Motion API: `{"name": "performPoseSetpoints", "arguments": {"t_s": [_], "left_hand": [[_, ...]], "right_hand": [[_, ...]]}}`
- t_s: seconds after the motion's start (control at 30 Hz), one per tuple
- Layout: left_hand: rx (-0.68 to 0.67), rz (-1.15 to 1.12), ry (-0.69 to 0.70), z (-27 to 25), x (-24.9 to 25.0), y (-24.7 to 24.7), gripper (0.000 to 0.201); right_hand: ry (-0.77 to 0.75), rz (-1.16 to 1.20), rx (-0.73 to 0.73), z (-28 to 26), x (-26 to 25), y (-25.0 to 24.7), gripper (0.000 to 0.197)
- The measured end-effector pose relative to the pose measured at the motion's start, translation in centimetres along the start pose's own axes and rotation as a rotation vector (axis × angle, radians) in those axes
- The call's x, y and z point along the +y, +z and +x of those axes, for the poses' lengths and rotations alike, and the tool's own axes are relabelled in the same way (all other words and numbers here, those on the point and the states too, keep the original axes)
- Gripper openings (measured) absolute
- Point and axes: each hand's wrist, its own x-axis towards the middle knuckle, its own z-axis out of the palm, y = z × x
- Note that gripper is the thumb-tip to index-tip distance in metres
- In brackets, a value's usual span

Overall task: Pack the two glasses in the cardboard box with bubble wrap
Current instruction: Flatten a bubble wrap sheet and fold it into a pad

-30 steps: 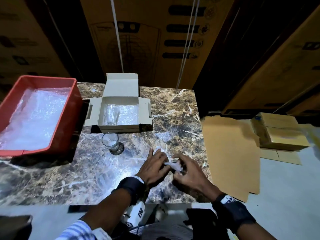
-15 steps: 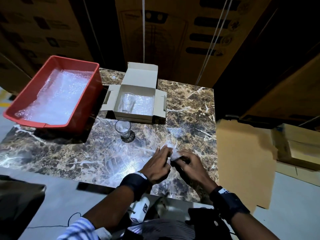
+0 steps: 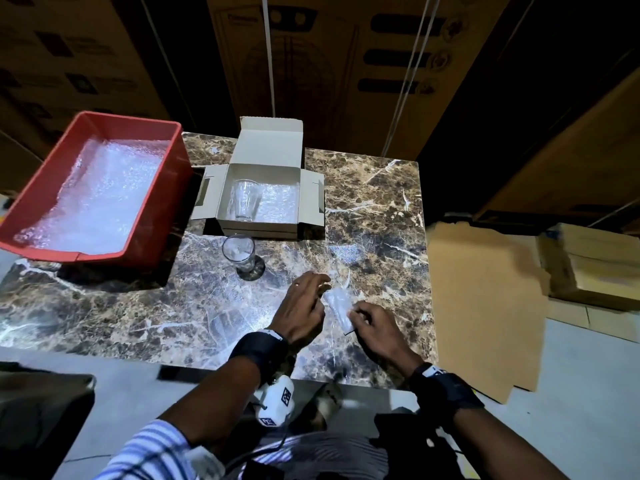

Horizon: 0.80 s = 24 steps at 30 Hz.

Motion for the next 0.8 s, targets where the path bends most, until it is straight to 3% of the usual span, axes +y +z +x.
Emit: {"name": "performPoseSetpoints", "arguments": {"t_s": [0.1,0.3,0.43,0.5,0.67,0.8], "left_hand": [[0.079,0.137,0.006,-0.4,0.1,0.2,0.027],[-0.005,0.252,0.157,-1.1,0.1,0.8,0.026],[-0.065,0.305,0.249,-1.5,0.5,1.5,0.029],[-0.096,0.293,0.240,-1.6,0.6,1.5,0.033],[-0.149,0.281,0.134,-2.1,0.3,1.8,0.058],[-0.155,0.292,0.071,-2.0,0.6,2.1,0.063]], "right_hand": [[-0.022,-0.021,0.030,0.0,-0.1,0.1,0.026],[0.008,-0.048,0.064,0.4,-0.3,0.2,0.025],[0.039,-0.019,0.087,0.8,-0.4,0.6,0.054],[0.071,-0.016,0.103,1.1,-0.5,0.6,0.053],[0.070,-0.141,0.164,1.2,-1.3,0.7,0.028],[-0.107,-0.362,0.214,0.7,-1.0,0.2,0.028]]}}
